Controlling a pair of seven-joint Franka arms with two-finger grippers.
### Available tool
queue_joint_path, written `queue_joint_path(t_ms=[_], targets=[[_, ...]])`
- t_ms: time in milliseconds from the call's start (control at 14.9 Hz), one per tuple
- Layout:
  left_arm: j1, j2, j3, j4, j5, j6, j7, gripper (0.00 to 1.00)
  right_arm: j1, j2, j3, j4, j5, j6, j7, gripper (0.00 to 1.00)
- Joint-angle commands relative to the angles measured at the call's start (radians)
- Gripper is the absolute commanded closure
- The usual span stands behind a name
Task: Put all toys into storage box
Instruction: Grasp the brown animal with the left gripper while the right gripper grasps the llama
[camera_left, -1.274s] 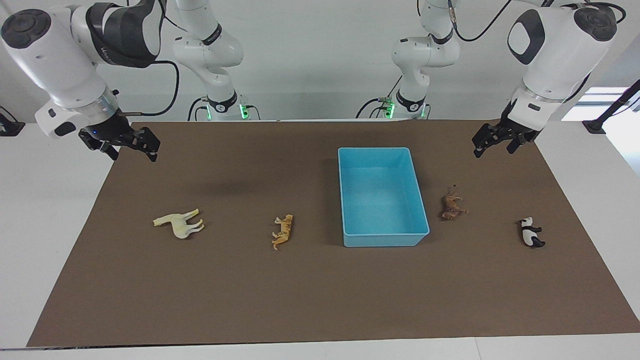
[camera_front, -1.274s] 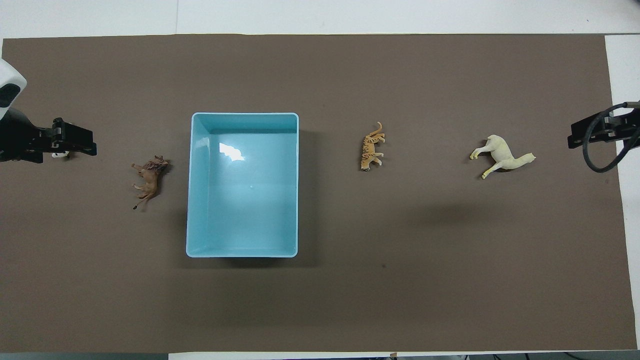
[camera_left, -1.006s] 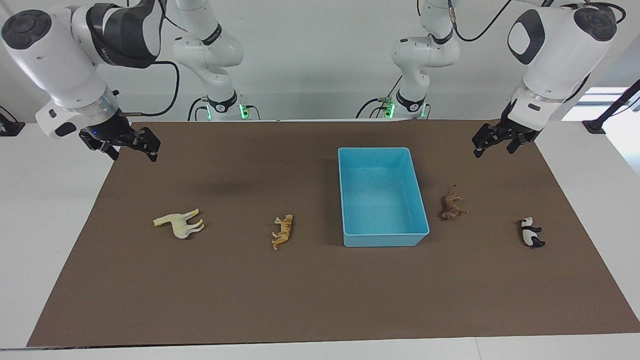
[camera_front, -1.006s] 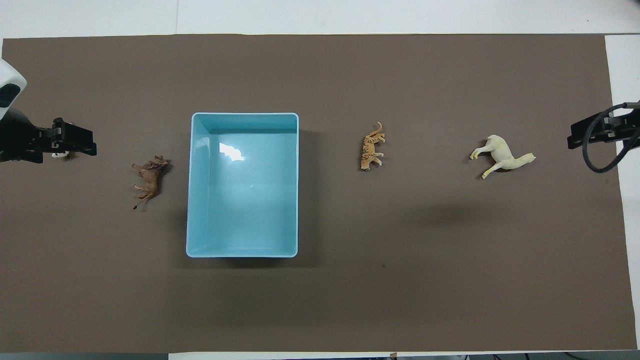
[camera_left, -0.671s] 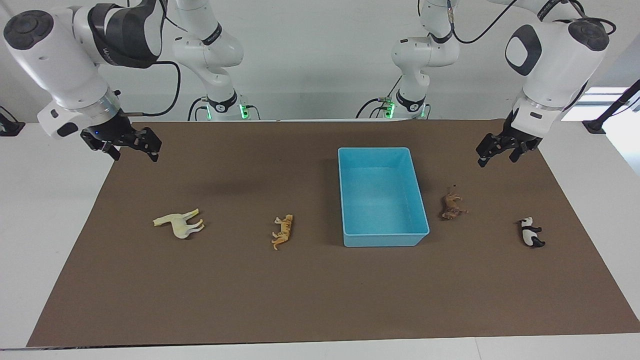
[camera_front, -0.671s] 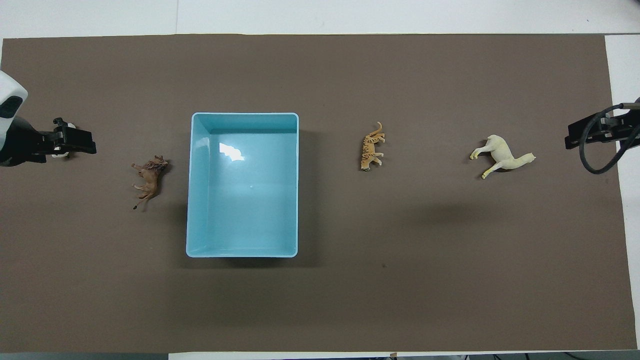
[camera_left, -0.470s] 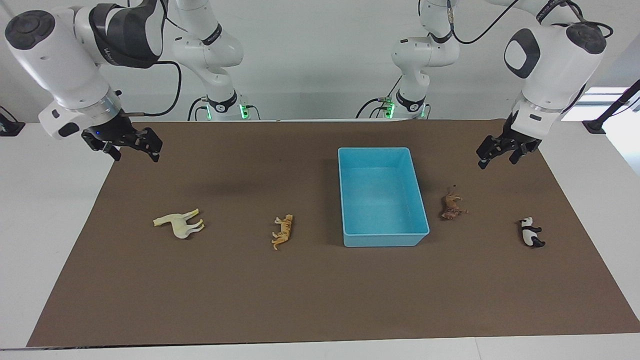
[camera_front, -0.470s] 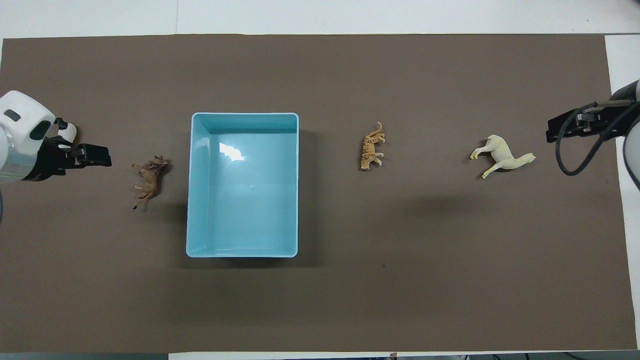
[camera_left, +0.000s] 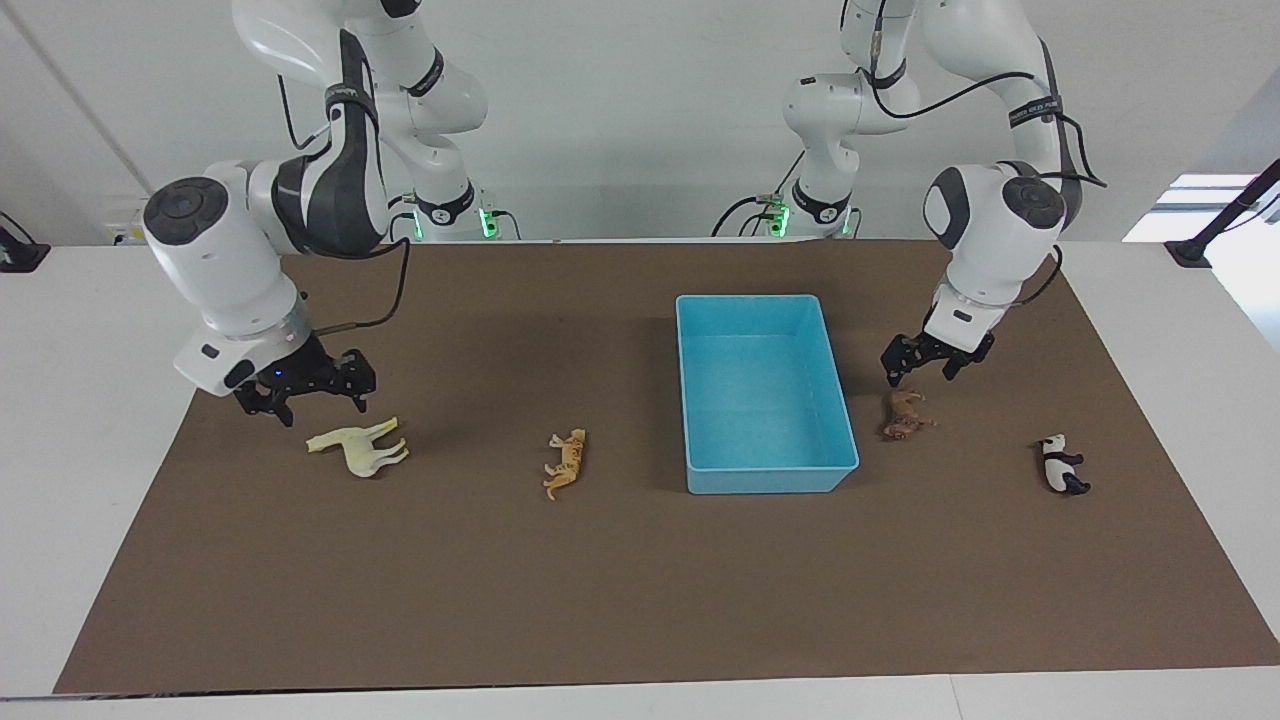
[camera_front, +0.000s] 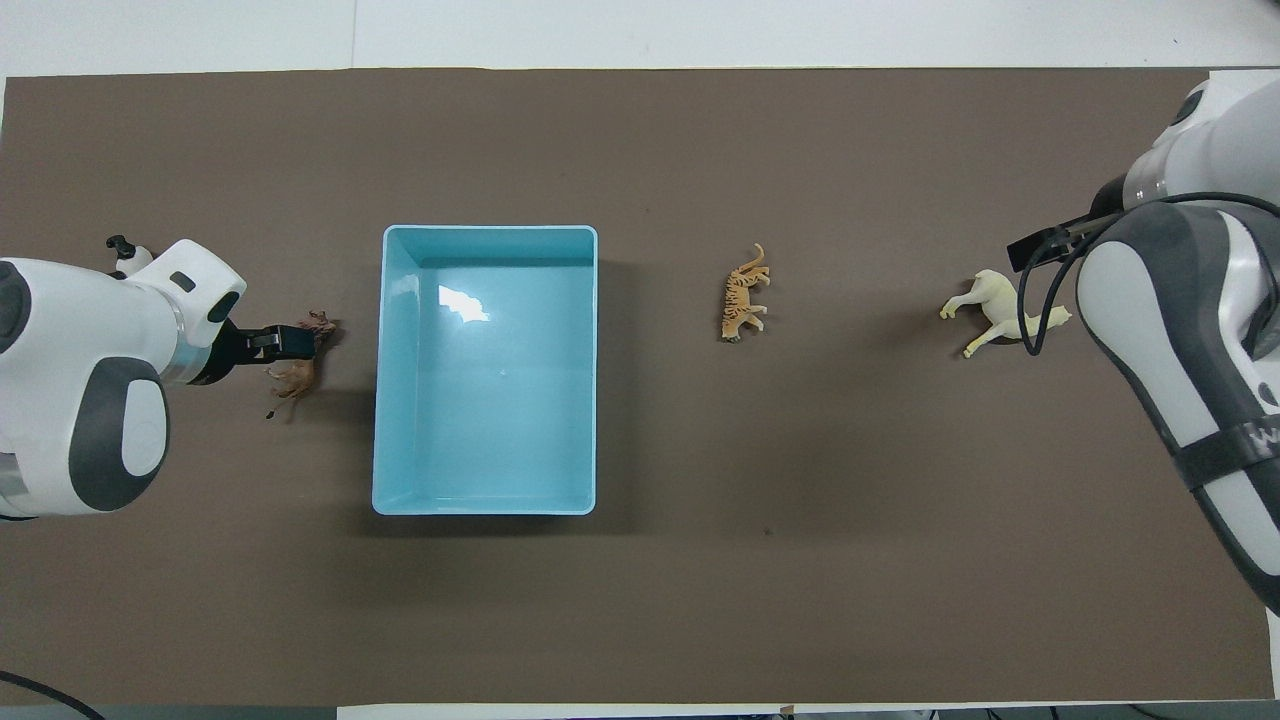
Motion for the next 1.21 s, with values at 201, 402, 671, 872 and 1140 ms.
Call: queue_joint_path(t_ms=[201,402,671,872,1140], targets=[[0.007,0.049,0.009,-0.048,-0.005,0.133,0.026,0.00,-0.006,0.010,0.005,-0.163,0.011,0.220,-0.256,0.03],[0.000,0.112,0.009,-0.050,-0.005,0.194,0.028,0.00,-0.012,0.041,0.005,-0.179,0.012,0.244,-0.215,0.03],[-0.008,0.149,0.009,-0.054,-0.005,0.225,0.026,0.00,-0.038,0.070,0.005,-0.216,0.012,0.292,-0.234,0.03],[-0.007,0.151,0.009,-0.042,-0.005,0.213,0.014,0.56,-0.055,0.088,0.005,-0.246,0.012,0.329,-0.261,0.03],[-0.005,0.152,0.007,0.038,-0.023,0.089,-0.014,1.00,-0.050,0.087,0.005,-0.283,0.012,0.378,-0.250,0.05]])
